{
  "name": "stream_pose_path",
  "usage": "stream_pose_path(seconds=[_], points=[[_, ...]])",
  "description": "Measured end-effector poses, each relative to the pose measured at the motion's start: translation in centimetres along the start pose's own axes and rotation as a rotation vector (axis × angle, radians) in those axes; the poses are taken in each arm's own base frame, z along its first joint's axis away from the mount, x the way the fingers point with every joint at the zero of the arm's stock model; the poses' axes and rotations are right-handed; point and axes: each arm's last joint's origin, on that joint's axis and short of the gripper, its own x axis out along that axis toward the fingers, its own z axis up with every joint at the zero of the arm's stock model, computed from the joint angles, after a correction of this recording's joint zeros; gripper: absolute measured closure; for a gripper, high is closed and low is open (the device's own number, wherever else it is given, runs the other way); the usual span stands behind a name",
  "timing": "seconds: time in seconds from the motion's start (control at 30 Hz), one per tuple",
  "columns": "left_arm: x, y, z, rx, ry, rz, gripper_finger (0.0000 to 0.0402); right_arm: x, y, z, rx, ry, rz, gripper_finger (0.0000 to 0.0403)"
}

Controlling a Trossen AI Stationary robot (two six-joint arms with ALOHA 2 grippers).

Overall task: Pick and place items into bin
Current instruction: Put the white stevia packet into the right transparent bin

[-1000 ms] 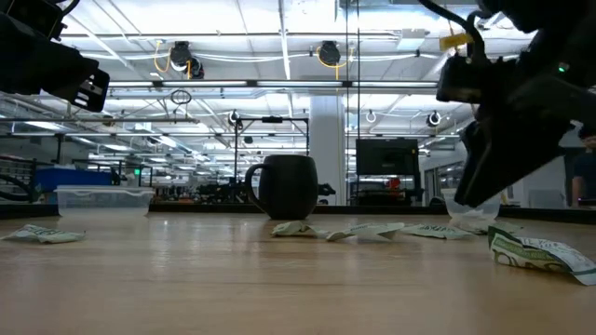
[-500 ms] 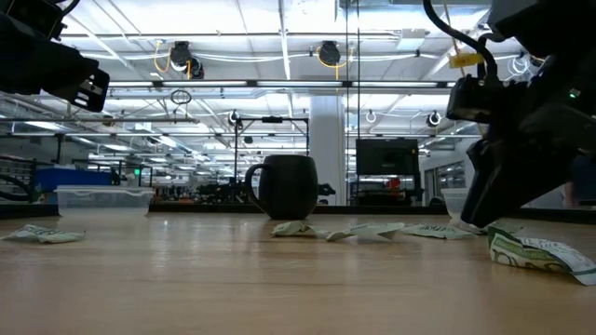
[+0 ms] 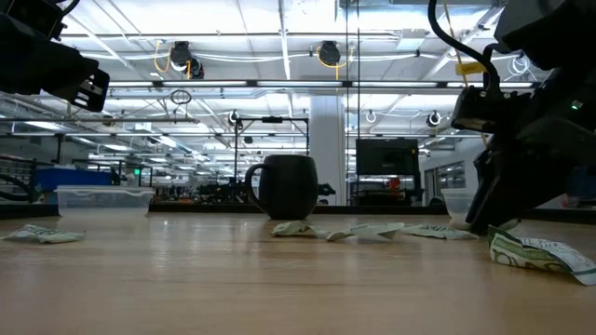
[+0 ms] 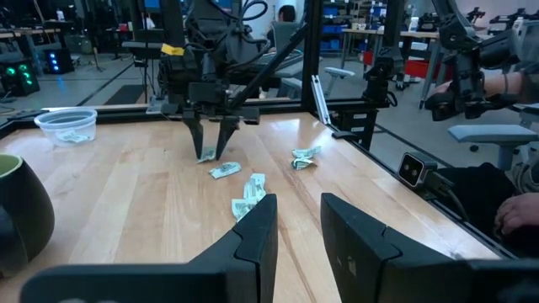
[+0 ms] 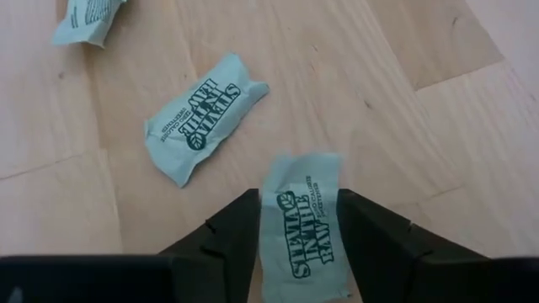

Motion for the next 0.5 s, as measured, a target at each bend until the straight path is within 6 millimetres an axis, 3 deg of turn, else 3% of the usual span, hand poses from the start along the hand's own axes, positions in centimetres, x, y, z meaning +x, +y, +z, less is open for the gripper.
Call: stream_pose_path(seconds=[0.5], points=[[0.0, 0.0, 0.0, 0.0, 0.0, 0.0, 0.0304, 0.2, -0.3, 1.0, -0.066, -0.126, -0.044, 0.0362]])
